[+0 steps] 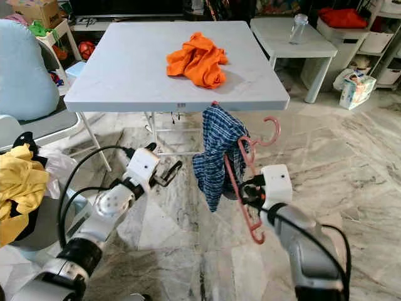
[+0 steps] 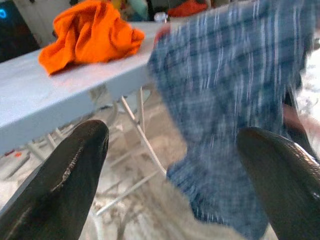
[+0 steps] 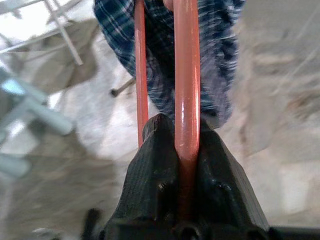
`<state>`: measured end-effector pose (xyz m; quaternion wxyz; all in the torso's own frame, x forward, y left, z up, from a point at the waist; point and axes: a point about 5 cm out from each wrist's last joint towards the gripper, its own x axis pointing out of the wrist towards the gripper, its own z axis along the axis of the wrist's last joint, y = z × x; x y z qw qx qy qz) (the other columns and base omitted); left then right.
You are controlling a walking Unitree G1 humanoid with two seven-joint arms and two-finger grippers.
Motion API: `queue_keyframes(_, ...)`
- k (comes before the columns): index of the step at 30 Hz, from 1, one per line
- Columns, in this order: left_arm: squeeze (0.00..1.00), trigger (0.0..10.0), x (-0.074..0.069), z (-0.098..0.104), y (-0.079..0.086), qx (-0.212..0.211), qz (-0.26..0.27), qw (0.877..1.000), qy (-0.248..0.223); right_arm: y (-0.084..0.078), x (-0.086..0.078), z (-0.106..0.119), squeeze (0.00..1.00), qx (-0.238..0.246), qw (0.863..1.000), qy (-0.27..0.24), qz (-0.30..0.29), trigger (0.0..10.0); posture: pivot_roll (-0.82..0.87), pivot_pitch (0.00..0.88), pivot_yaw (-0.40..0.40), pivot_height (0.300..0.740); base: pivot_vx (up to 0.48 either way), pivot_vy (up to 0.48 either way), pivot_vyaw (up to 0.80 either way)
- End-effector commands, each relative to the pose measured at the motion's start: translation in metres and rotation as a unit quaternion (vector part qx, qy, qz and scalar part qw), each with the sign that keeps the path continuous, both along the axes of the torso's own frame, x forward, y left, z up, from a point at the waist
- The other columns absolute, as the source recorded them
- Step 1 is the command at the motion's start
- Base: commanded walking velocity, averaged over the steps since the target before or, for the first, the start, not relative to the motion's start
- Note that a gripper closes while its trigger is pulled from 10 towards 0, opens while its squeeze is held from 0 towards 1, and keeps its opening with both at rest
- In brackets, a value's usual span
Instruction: Hang hanger
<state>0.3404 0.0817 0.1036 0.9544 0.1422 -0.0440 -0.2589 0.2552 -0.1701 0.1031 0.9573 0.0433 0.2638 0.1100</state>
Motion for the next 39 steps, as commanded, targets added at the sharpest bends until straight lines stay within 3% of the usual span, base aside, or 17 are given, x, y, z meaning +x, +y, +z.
queue_keyframes(1, 1.0, 10.0, 0.003, 0.001, 0.001, 0.004, 0.011, 1.0, 0.0, 0.004, -0.003, 0.01, 0.0, 0.007, 1.0, -0.02, -0.003, 0.0, 0.0, 0.057, 0.008, 0.74, 0.0, 0.0, 0.0)
queue_keyframes(5, 1.0, 10.0, 0.007, 0.003, -0.007, -0.006, 0.016, 1.0, 0.008, 0.013, -0.009, 0.017, 0.0, 0.028, 0.999, -0.039, -0.003, 0.0, -0.01, 0.057, 0.014, 0.74, 0.0, 0.0, 0.0)
queue_keyframes(11, 1.0, 10.0, 0.007, 0.0, -0.022, -0.01, 0.0, 1.0, 0.024, 0.008, -0.007, 0.028, 0.0, -0.014, 0.996, -0.093, -0.009, 0.0, -0.02, 0.055, 0.022, 0.74, 0.0, 0.0, 0.0)
queue_keyframes(12, 0.27, 10.0, 0.006, -0.002, -0.025, -0.011, -0.006, 0.999, 0.033, 0.009, -0.005, 0.03, 0.0, -0.012, 0.994, -0.104, -0.006, 0.0, -0.02, 0.054, 0.024, 0.74, 0.0, 0.0, 0.0)
queue_keyframes(13, 0.0, 10.0, 0.006, -0.002, -0.026, -0.01, -0.007, 0.999, 0.034, 0.012, -0.005, 0.033, 0.0, -0.002, 0.994, -0.11, 0.007, 0.0, -0.02, 0.053, 0.026, 0.74, 0.0, 0.0, 0.0)
queue_keyframes(20, 0.0, 10.0, 0.011, 0.005, -0.026, -0.009, 0.003, 1.0, 0.021, 0.026, -0.011, 0.04, 0.0, -0.036, 0.982, -0.137, 0.124, 0.0, -0.03, 0.049, 0.027, 0.74, 0.0, 0.0, 0.0)
queue_keyframes(21, 0.0, 10.0, 0.012, 0.008, -0.027, -0.017, 0.003, 1.0, 0.017, 0.025, -0.011, 0.041, 0.0, -0.065, 0.975, -0.156, 0.147, 0.0, -0.03, 0.047, 0.027, 0.74, 0.0, 0.0, 0.0)
queue_keyframes(28, 0.0, 10.0, 0.015, 0.013, -0.031, -0.031, 0.005, 0.999, 0.017, 0.017, -0.004, 0.042, 0.0, -0.114, 0.966, -0.186, 0.142, 0.0, -0.03, 0.042, 0.027, 0.74, 0.0, 0.0, 0.0)
queue_keyframes(30, 0.0, 10.0, 0.016, 0.015, -0.031, -0.034, 0.004, 0.999, 0.017, 0.014, -0.002, 0.044, 0.0, -0.16, 0.953, -0.204, 0.156, 0.0, -0.03, 0.04, 0.028, 0.74, 0.0, 0.0, 0.0)
queue_keyframes(37, 0.0, 10.0, 0.017, 0.019, -0.034, -0.046, -0.003, 0.999, 0.016, 0.01, 0.001, 0.041, 0.0, -0.184, 0.947, -0.209, 0.161, 0.0, -0.03, 0.036, 0.029, 0.74, 0.0, 0.0, 0.0)
queue_keyframes(38, 0.0, 4.2, 0.016, 0.02, -0.037, -0.057, -0.012, 0.998, 0.017, 0.01, 0.002, 0.04, 0.0, -0.189, 0.947, -0.207, 0.159, 0.0, -0.03, 0.036, 0.029, 0.74, 0.0, 0.0, 0.0)
queue_keyframes(39, 0.0, 4.2, 0.016, 0.021, -0.038, -0.064, -0.019, 0.998, 0.017, 0.009, 0.003, 0.039, 0.0, -0.192, 0.948, -0.203, 0.154, 0.0, -0.03, 0.036, 0.029, 0.74, 0.0, 0.0, 0.0)
